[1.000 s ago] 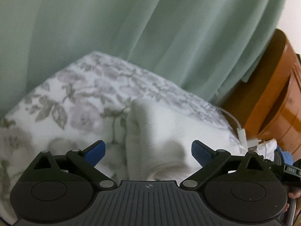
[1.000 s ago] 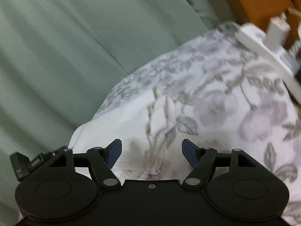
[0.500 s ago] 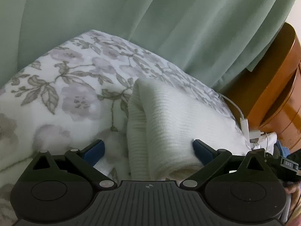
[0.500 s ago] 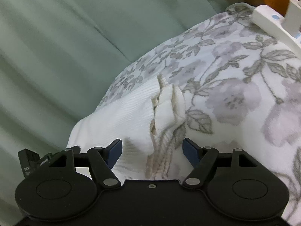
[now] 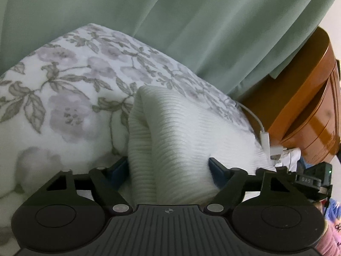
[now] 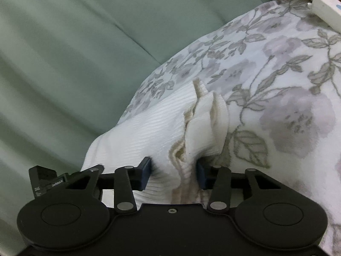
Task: Fold clothes
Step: 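Grasp the folded sweater bundle with both grippers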
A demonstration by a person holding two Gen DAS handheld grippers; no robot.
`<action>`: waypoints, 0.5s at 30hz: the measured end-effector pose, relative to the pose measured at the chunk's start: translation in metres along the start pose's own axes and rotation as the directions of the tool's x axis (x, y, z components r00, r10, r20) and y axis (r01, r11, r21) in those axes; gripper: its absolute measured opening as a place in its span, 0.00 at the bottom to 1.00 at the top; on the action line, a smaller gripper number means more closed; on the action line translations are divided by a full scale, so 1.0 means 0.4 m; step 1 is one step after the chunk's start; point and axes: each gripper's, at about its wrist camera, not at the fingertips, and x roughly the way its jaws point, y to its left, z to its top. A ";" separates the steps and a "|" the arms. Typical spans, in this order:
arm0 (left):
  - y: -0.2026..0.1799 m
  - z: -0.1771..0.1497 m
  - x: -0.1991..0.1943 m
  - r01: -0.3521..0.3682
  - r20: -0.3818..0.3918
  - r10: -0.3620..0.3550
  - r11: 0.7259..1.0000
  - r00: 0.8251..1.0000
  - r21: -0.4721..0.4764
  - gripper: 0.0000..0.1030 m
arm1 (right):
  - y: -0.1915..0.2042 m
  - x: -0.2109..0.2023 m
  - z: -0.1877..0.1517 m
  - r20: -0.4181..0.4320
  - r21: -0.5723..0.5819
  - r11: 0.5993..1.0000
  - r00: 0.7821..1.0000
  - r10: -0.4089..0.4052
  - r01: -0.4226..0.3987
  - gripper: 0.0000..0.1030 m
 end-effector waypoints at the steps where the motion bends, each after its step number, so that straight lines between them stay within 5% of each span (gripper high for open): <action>1: 0.002 -0.002 -0.002 0.004 0.006 -0.004 1.000 1.000 -0.006 0.69 | 0.001 0.002 0.000 -0.001 -0.003 1.000 1.000 0.003 -0.003 0.40; 9: -0.013 -0.029 -0.023 -0.011 0.087 0.012 1.000 0.996 -0.004 0.49 | 0.040 -0.006 0.005 0.018 -0.074 0.997 1.000 -0.016 0.017 0.32; 15: -0.060 -0.047 -0.046 -0.056 0.134 0.050 0.997 0.990 0.044 0.44 | 0.080 -0.033 0.014 0.030 -0.145 0.989 0.999 -0.031 0.035 0.29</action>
